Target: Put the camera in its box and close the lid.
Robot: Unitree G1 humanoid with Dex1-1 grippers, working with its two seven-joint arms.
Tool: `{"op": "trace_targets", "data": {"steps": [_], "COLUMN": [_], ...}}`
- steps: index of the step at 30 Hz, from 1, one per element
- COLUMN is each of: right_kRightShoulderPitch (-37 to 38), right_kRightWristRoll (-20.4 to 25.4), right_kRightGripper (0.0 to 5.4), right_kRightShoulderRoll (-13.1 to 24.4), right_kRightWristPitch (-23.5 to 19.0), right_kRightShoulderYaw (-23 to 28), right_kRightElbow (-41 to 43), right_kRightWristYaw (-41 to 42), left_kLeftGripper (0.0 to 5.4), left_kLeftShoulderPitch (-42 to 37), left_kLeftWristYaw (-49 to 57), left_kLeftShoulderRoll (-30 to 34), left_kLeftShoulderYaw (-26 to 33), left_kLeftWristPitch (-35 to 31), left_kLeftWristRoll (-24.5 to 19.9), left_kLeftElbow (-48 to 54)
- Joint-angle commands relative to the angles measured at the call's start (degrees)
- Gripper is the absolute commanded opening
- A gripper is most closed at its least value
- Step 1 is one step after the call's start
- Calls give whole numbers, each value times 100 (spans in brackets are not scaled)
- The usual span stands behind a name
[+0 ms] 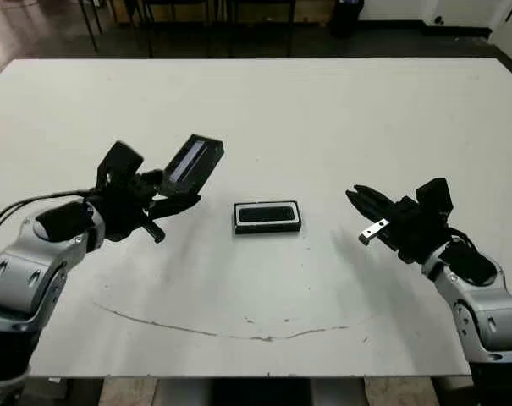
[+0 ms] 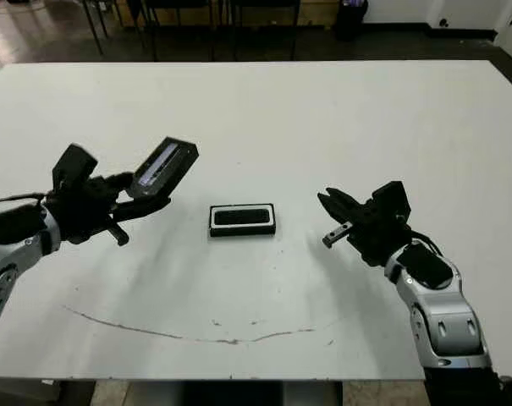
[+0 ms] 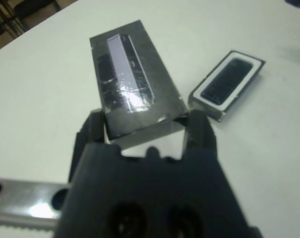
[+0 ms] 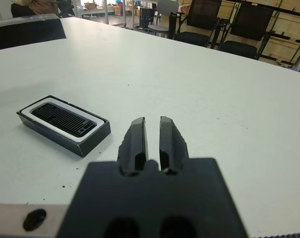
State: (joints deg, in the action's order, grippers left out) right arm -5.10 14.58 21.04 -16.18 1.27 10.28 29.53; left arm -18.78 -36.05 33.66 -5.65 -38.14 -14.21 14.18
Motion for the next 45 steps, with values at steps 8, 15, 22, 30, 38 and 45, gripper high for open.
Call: {"op": "trace_targets", "data": {"steps": [8,15,22,30,38,45], "right_kRightShoulderPitch": [100,33,47,60,37,78], "right_kRightWristRoll": [-9,-41,-96,-88,-84,-93], "right_kRightGripper": [0,0,0,0,0,0], "right_kRightShoulderRoll": [86,110,165,189,200,218], "right_kRightWristPitch": [-225,-198,-258,-277,-274,-251], "right_kRightShoulderYaw": [64,99,110,111,112,121], "right_kRightElbow": [84,-15,31,55,59,94], "right_kRightWristYaw": [-70,-69,-125,-137,-120,-111], "left_kLeftGripper": [100,99,91,91,91,63], "left_kLeftShoulderPitch": [-888,-1601,-1999,-2474,-3128,-3483], "left_kLeftWristYaw": [-1275,-2413,-2908,-3513,-4342,-4776], "left_kLeftShoulderRoll": [-8,-287,-756,-867,-901,-1071], "left_kLeftShoulderYaw": [-860,-1247,-1155,-1255,-1750,-1932], "left_kLeftWristPitch": [893,2405,3009,3257,3686,4137], "left_kLeftWristRoll": [417,670,656,877,1588,1990], "left_kLeftElbow": [-1524,-3006,-4006,-4902,-5961,-6593]}}
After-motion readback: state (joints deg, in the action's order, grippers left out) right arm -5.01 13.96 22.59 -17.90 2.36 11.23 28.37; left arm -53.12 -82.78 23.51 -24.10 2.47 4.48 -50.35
